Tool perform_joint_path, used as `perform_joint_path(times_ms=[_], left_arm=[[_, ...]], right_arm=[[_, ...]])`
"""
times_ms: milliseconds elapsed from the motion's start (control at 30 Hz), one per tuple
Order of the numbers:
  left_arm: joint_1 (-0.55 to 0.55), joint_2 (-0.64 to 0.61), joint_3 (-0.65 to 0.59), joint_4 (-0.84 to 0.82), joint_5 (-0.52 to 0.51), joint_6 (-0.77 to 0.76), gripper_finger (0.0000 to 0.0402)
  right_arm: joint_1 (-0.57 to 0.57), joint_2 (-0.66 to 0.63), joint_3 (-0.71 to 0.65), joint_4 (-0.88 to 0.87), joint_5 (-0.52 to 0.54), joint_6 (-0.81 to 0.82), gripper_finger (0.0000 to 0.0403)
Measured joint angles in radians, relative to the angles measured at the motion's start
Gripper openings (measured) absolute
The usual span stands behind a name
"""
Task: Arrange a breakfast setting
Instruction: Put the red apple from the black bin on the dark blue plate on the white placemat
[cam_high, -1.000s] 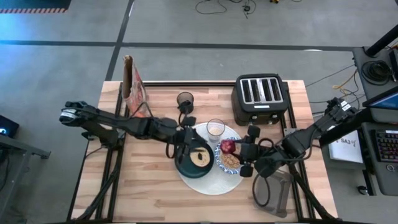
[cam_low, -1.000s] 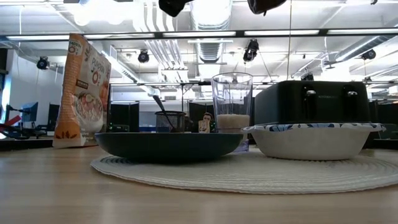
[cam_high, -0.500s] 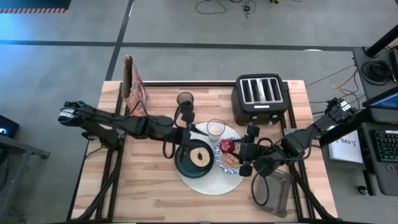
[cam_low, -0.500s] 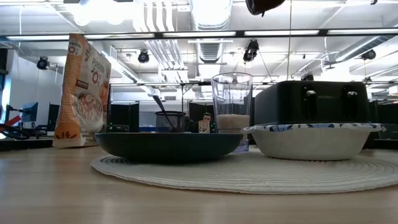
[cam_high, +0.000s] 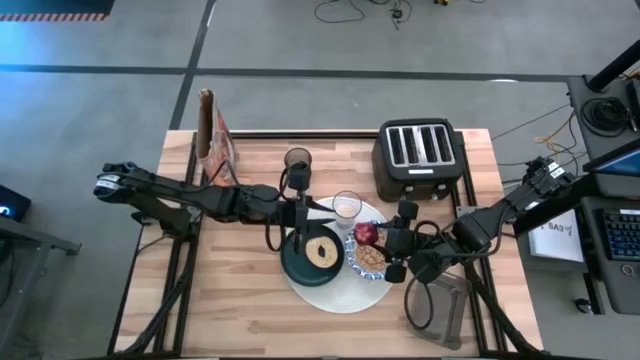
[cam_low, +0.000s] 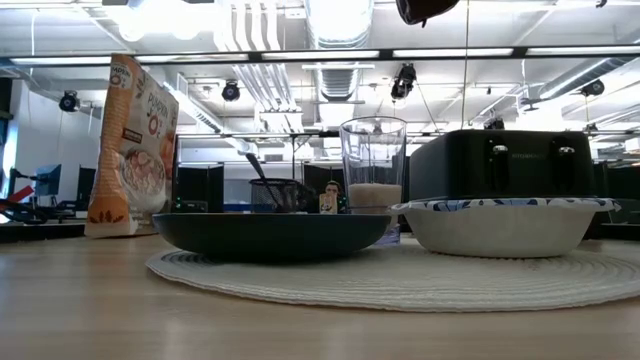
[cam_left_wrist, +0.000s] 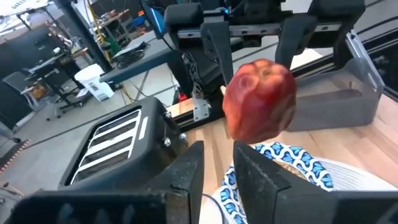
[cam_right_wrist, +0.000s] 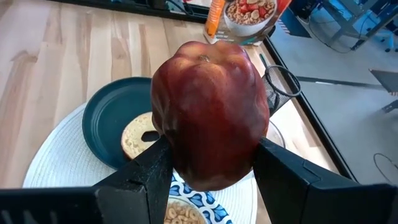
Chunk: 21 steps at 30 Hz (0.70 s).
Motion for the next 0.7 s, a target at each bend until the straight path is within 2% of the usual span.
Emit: perform_joint_path(times_ms=[167, 400, 567, 700], left_arm=[[0.003, 0.000, 0.000, 0.000, -0.001, -0.036, 0.0096], [0.002, 0.000, 0.000, 0.006, 0.000, -0.039, 0.0177], [0.002, 0.027, -0.002, 0.013, -0.001, -0.046, 0.0238], [0.002, 0.067, -0.002, 0.044, -0.053, -0.038, 0.0276]], right_arm=[[-0.017, -0.015, 0.000, 0.001, 0.000, -0.006, 0.0185], [-0.094, -0.014, 0.000, 0.011, 0.001, -0.039, 0.0185], [-0.146, -0.014, 0.000, 0.090, 0.000, -0.143, 0.0185], [-0.178, -0.014, 0.000, 0.204, -0.088, -0.260, 0.0185]])
